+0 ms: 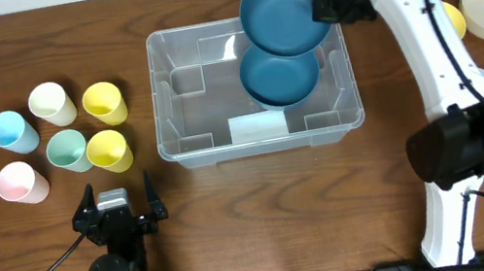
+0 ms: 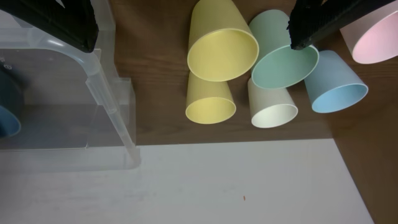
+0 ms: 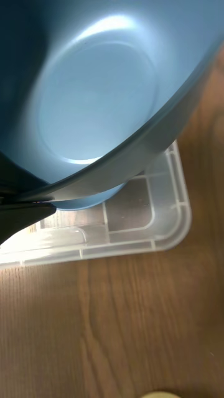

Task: Pack container
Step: 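Carry the teal bowl with the right gripper and stack it in the bin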

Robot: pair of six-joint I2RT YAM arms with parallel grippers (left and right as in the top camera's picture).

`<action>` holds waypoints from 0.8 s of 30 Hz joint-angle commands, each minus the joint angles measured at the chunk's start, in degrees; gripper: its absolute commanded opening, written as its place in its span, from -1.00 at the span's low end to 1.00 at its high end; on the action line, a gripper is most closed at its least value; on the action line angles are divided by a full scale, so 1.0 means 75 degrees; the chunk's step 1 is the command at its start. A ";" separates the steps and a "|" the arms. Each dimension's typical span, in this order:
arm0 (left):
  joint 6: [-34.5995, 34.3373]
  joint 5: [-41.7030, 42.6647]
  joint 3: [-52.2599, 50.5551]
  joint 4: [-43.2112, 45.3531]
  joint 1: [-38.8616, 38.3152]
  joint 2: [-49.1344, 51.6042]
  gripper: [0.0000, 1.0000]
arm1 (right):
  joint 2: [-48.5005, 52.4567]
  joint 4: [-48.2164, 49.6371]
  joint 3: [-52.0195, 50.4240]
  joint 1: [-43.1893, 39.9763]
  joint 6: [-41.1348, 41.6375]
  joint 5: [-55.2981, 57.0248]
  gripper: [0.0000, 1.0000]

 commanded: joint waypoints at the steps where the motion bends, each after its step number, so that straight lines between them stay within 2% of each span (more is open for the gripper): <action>1: 0.0128 -0.0175 -0.0175 -0.0248 0.0035 -0.0038 0.96 | 0.0262 -0.0076 -0.0020 0.0187 -0.0076 0.0230 -0.98; 9: 0.0128 -0.0172 -0.0175 -0.0248 0.0032 -0.0038 0.96 | 0.0670 -0.0201 -0.0326 0.0321 -0.0076 0.0300 -0.98; 18: 0.0128 -0.0172 -0.0175 -0.0248 0.0035 -0.0038 0.96 | 0.0673 0.0382 -0.1422 0.0344 -0.0079 0.0300 -0.97; 24: 0.0128 -0.0175 -0.0175 -0.0248 0.0032 -0.0038 0.96 | 0.0673 0.0551 -0.1585 0.0344 -0.0111 0.0300 -0.98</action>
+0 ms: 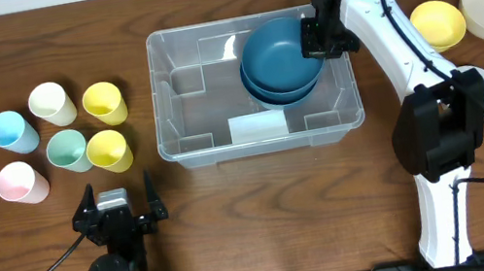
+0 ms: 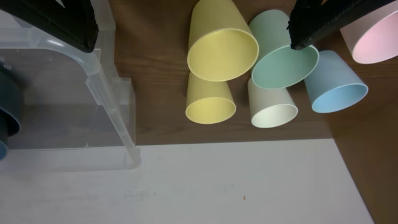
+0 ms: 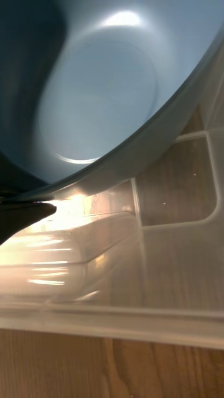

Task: Pack container
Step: 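Carry the teal bowl with the right gripper and stack it in the bin, then release the teal bowl and raise the right gripper out of the bin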

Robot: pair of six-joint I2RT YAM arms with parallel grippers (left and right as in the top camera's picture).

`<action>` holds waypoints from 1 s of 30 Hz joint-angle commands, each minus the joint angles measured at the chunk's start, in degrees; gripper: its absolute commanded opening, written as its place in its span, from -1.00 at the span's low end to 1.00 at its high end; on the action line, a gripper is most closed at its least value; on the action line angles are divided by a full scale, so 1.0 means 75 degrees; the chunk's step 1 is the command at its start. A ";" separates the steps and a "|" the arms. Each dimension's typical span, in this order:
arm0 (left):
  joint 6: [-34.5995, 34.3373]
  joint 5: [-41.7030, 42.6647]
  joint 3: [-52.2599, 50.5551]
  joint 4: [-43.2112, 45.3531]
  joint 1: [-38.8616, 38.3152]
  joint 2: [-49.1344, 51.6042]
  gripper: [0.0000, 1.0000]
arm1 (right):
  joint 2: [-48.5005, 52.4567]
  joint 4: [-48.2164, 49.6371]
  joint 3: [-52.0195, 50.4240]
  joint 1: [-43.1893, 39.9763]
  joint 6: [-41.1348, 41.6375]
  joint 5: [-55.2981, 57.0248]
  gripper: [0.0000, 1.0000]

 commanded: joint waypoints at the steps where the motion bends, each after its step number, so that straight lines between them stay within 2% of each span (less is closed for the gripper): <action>1: 0.0128 -0.0175 -0.0175 -0.0248 0.0035 -0.0038 0.96 | 0.0073 0.0076 -0.0026 0.0070 -0.0082 0.0058 -0.98; 5: 0.0128 -0.0175 -0.0175 -0.0248 0.0035 -0.0038 0.96 | 0.0073 0.0076 -0.0026 0.0070 -0.0181 0.0023 -0.97; 6: 0.0128 -0.0175 -0.0175 -0.0248 0.0035 -0.0038 0.96 | 0.0073 0.0076 -0.0026 0.0070 -0.0210 0.0023 -0.89; 9: 0.0128 -0.0175 -0.0175 -0.0248 0.0035 -0.0038 0.96 | 0.0073 0.0082 -0.0026 0.0070 -0.0224 0.0020 -0.41; 12: 0.0128 -0.0175 -0.0175 -0.0248 0.0035 -0.0038 0.96 | 0.0073 0.0079 -0.0026 0.0070 -0.0280 0.0017 -0.31; 17: 0.0128 -0.0175 -0.0175 -0.0248 0.0035 -0.0038 0.96 | 0.0073 0.0119 0.0000 0.0064 -0.0379 -0.0003 -0.39; 20: 0.0128 -0.0175 -0.0175 -0.0248 0.0035 -0.0038 0.96 | 0.0073 0.0096 0.0079 0.0064 -0.0405 -0.0006 -0.51; 24: 0.0128 -0.0175 -0.0175 -0.0248 0.0035 -0.0038 0.96 | 0.0070 0.0035 0.0114 0.0067 -0.0417 -0.0003 -0.95; 30: 0.0128 -0.0175 -0.0175 -0.0248 0.0035 -0.0038 0.96 | 0.0070 0.0006 0.0114 0.0073 -0.0420 -0.0006 -0.97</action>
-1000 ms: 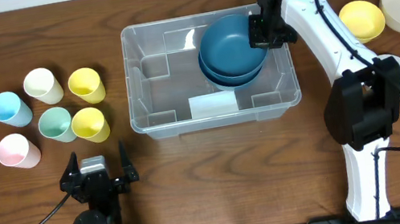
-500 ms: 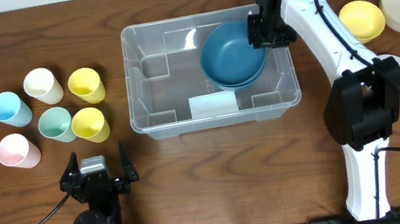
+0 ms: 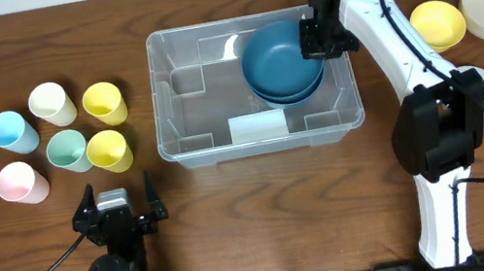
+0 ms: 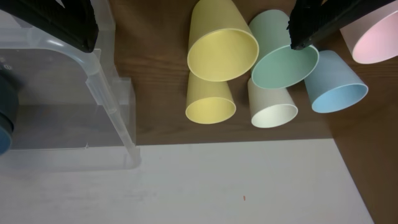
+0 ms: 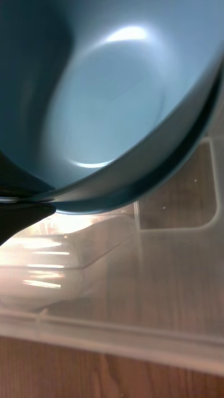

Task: Pack container
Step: 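Release the teal bowl and raise the right gripper out of the bin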

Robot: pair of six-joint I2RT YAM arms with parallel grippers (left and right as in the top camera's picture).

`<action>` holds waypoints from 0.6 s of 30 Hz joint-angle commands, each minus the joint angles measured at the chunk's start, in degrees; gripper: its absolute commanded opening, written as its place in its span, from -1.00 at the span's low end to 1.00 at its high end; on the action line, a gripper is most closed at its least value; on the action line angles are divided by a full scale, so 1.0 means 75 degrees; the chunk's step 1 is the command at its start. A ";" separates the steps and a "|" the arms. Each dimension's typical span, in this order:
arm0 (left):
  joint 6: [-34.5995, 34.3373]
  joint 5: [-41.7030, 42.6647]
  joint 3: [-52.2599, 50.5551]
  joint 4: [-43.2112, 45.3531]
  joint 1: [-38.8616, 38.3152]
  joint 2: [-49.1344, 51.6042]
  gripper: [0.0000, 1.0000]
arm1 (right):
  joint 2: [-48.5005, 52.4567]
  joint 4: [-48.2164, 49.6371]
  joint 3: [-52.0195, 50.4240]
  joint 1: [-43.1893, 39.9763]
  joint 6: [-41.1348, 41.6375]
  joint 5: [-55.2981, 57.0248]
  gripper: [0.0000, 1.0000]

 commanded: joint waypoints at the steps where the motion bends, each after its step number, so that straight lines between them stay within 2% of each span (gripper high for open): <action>1: 0.0128 -0.0175 -0.0175 -0.0248 0.0035 -0.0038 0.96 | 0.0070 0.0009 0.0114 0.0050 -0.0035 0.0003 -0.98; 17: 0.0128 -0.0172 -0.0175 -0.0248 0.0035 -0.0038 0.96 | 0.0070 0.0003 0.0114 0.0050 -0.0163 -0.0291 -0.97; 18: 0.0128 -0.0175 -0.0175 -0.0248 0.0035 -0.0038 0.96 | 0.0070 -0.0003 0.0114 0.0047 -0.0213 -0.0344 -0.80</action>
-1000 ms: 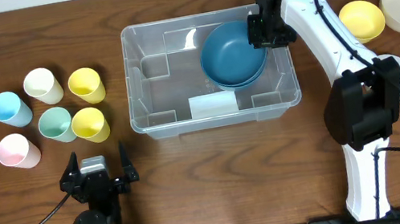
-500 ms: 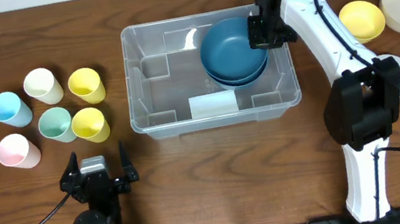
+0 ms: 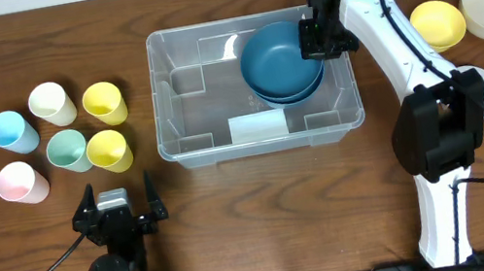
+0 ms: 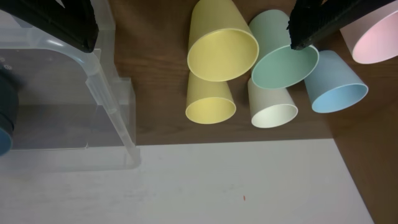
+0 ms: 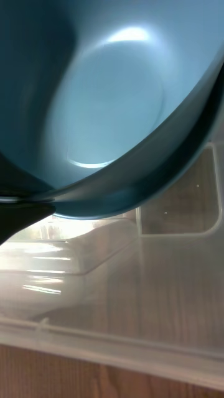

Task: Pack container
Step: 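Release the teal bowl and raise the right gripper out of the bin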

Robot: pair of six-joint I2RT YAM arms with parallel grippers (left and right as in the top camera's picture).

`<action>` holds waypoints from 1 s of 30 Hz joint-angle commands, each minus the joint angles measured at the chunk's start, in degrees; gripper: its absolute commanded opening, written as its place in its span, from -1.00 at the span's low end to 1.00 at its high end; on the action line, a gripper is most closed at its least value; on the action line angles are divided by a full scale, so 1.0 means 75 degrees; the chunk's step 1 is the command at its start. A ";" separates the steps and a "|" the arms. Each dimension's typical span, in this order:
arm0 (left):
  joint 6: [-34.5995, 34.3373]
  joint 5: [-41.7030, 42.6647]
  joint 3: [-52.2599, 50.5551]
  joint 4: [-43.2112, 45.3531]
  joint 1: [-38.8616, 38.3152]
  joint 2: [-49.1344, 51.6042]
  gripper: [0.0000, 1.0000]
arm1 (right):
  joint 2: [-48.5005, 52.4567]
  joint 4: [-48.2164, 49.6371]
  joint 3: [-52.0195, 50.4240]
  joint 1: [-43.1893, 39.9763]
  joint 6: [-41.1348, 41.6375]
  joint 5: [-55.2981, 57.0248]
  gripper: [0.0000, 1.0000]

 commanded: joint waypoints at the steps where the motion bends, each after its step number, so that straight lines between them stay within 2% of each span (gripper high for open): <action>1: 0.0128 -0.0175 -0.0175 -0.0248 0.0032 -0.0038 0.96 | 0.0070 -0.0012 0.0114 0.0050 -0.0152 -0.0175 -0.38; 2: 0.0128 -0.0172 -0.0175 -0.0248 0.0035 -0.0038 0.96 | 0.0070 -0.0017 0.0114 0.0050 -0.0178 -0.0175 -0.11; 3: 0.0128 -0.0172 -0.0175 -0.0248 0.0035 -0.0038 0.96 | 0.0070 -0.0029 0.0114 0.0050 -0.0181 -0.0172 0.08; 5: 0.0128 -0.0172 -0.0175 -0.0248 0.0035 -0.0038 0.96 | 0.0070 -0.0035 0.0114 0.0050 -0.0181 -0.0169 0.20; 9: 0.0128 -0.0175 -0.0175 -0.0248 0.0035 -0.0038 0.96 | 0.0070 -0.0038 0.0114 0.0050 -0.0227 -0.0172 0.18; 12: 0.0128 -0.0175 -0.0175 -0.0248 0.0035 -0.0038 0.96 | 0.0070 -0.0029 0.0114 0.0050 -0.0230 -0.0172 -0.16; 16: 0.0128 -0.0175 -0.0175 -0.0248 0.0035 -0.0038 0.96 | 0.0064 -0.0216 0.0411 0.0047 -0.0315 -0.0224 -0.22; 25: 0.0128 -0.0175 -0.0175 -0.0248 0.0035 -0.0038 0.96 | 0.0026 -0.1918 0.3319 -0.0160 -0.0452 -0.0189 -0.14; 30: 0.0128 -0.0175 -0.0175 -0.0248 0.0035 -0.0038 0.96 | 0.0026 -0.2253 0.3899 -0.1008 -0.0020 0.0125 -0.10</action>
